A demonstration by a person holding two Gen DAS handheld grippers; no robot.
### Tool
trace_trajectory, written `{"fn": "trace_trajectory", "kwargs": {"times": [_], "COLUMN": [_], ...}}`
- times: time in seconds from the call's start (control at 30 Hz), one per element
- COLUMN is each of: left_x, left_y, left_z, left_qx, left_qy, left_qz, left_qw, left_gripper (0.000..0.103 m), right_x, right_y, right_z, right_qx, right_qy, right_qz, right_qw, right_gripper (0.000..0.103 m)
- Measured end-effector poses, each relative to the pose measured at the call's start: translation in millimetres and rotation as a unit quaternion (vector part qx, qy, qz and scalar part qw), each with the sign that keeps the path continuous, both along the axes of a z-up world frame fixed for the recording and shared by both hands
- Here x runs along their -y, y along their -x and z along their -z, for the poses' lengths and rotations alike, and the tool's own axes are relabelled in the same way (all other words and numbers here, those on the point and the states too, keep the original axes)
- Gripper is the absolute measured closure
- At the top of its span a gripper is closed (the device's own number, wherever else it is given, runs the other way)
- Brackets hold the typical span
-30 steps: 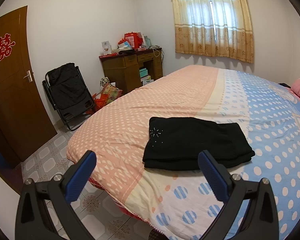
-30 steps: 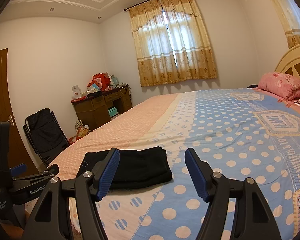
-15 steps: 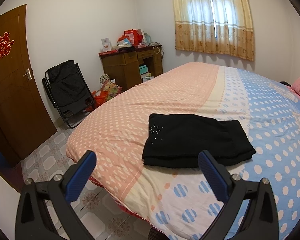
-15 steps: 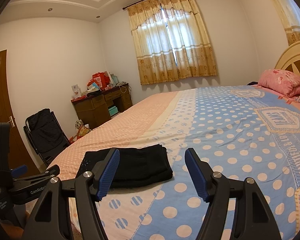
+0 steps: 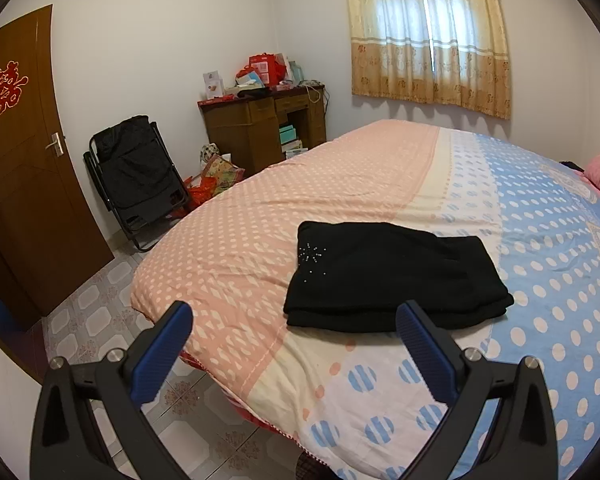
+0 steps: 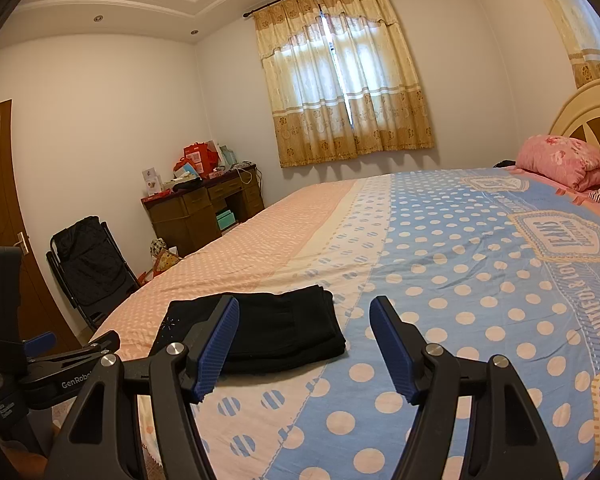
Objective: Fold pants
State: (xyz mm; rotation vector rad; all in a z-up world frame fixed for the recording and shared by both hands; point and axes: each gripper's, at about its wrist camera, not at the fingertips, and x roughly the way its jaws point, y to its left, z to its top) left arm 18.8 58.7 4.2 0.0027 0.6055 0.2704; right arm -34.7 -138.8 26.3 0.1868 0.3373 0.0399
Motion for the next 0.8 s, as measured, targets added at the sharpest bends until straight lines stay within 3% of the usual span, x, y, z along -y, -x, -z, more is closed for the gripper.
{"fn": "trace_trajectory", "kwargs": {"times": [0.5,0.7,0.8], "left_x": [-0.1,4.6,12.8], "left_y": [-1.2,-3.8,-3.3], "left_z": [1.3,3.9,2.3], "left_qx": [-0.002,0.0,0.009], "left_qy": [-0.002,0.013,-0.006], "left_qz": [0.0,0.03,0.031], "left_qw": [1.0,0.9995,0.9995], "left_gripper": [0.0,0.0,0.0], "right_x": [2.4,8.2,12.4], "right_y": [-0.8,-2.0,0.0], "right_z": [-0.6,0.8,-0.2], "right_qx": [0.001,-0.001,-0.002], "right_qy": [-0.001,-0.003,-0.005], "right_qz": [0.004,0.011,0.016], "right_qw": [1.0,1.0,1.0], "right_gripper": [0.034,0.034,0.034]}}
